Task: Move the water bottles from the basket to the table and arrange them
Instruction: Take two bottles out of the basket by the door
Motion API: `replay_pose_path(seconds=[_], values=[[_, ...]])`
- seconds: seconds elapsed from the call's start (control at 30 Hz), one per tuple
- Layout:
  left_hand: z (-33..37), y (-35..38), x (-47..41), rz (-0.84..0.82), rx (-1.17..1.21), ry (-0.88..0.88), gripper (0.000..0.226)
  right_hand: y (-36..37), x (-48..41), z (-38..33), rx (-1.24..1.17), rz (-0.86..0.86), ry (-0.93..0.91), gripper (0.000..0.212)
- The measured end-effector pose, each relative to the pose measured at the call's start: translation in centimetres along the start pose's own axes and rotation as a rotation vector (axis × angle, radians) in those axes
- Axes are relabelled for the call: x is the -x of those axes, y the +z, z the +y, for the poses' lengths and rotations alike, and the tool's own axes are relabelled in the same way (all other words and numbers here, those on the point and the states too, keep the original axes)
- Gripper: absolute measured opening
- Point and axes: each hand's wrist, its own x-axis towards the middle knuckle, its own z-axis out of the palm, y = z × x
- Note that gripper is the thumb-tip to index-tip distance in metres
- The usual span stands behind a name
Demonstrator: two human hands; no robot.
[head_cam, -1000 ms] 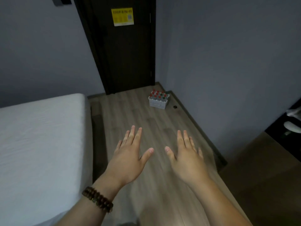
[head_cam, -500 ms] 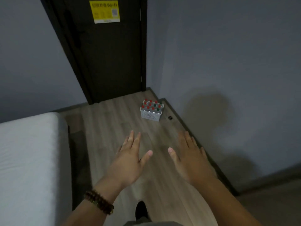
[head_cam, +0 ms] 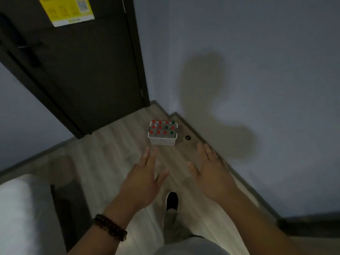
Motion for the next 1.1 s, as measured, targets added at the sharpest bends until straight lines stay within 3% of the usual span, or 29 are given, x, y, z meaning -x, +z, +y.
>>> replay_pose_path(seconds=[0.23, 0.47, 0.77, 0.93, 1.1], values=[[-4.0, -5.6, -15.0, -0.113, -0.057, -0.077, 0.079, -0.9, -17.7, -2.6, -0.066, -0.058, -0.005, 0.075], [-6.9, -10.2, -28.0, -0.172, 0.024, -0.102, 0.070, -3.0, -32.3, -5.0, 0.015, -0.139, -0.001, 0.074], [-13.4, -8.5, -46.4, -0.421, 0.068, -0.021, 0.044, -3.3, -48.8, -6.5, 0.059, -0.213, 0.158, 0.064], [-15.4, -7.9, -56.2, -0.587, 0.041, 0.020, 0.055, -1.5, -55.6, -6.7, 0.056, -0.329, 0.301, 0.071], [-16.9, -6.4, -64.6, -0.680, -0.028, 0.086, 0.049, 1.8, -61.1, -6.2, 0.056, -0.453, 0.345, 0.070]])
